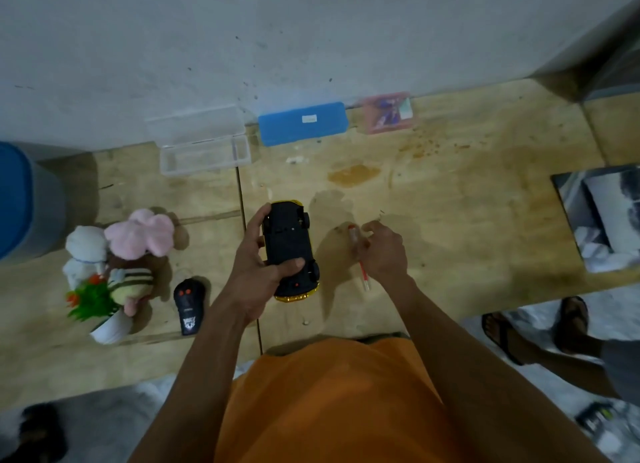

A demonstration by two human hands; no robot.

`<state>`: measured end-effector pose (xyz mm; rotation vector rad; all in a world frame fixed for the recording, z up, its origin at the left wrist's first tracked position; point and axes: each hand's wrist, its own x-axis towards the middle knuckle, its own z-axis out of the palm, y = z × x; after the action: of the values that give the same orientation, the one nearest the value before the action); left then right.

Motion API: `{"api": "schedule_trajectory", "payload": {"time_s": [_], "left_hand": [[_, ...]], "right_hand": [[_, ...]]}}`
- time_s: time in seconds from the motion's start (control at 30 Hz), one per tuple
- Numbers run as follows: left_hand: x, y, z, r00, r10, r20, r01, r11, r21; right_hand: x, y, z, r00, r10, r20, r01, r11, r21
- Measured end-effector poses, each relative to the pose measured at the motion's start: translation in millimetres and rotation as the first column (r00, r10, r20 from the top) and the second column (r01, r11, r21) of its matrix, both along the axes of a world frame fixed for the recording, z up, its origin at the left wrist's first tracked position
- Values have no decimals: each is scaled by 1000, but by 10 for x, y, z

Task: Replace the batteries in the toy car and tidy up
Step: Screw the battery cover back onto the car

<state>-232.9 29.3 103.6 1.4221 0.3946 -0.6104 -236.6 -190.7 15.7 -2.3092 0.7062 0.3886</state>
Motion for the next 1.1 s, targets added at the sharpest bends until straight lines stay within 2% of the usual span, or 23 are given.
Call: {"api": "schedule_trajectory", "payload": {"time_s": [0.17, 0.33, 0.4, 0.5, 0.57, 0.63, 0.7, 0.8, 0.9, 1.1], "left_hand": [[22, -71, -5, 999, -22, -40, 22, 1000, 0], [-40, -23, 20, 999, -29, -22, 30, 999, 17], [-68, 38, 57, 1000, -26, -3, 26, 1000, 10], [-84, 139, 133, 1000, -12, 29, 13, 1000, -7], [-129, 217, 170, 999, -15, 50, 16, 1000, -21], [-205, 305, 216, 996, -27, 84, 29, 999, -24], [-277, 395, 273, 992, -32, 124, 35, 999, -25], [-371, 517, 346, 983, -24, 179, 31, 999, -33], [-493, 606, 384, 975, -21, 221, 35, 998, -60], [-667, 792, 432, 963, -11, 268, 37, 995, -90]], "right_hand": [[8, 29, -13, 998, 25, -55, -26, 1000, -14], [17, 76, 10, 998, -8, 56, 4, 998, 64], [70, 145, 173, 992, -46, 119, 28, 988, 153], [172, 320, 590, 943, -222, 247, 106, 906, 410], [182, 473, 894, 901, -289, 324, 69, 831, 551], [138, 632, 1175, 859, -301, 415, -40, 767, 640], [74, 786, 1397, 817, -274, 508, -153, 746, 648], [-70, 1017, 1545, 767, -200, 610, -253, 778, 575], [-233, 1180, 1555, 733, -160, 661, -282, 813, 509], [-421, 1401, 1594, 701, -203, 684, -283, 802, 527]]}}
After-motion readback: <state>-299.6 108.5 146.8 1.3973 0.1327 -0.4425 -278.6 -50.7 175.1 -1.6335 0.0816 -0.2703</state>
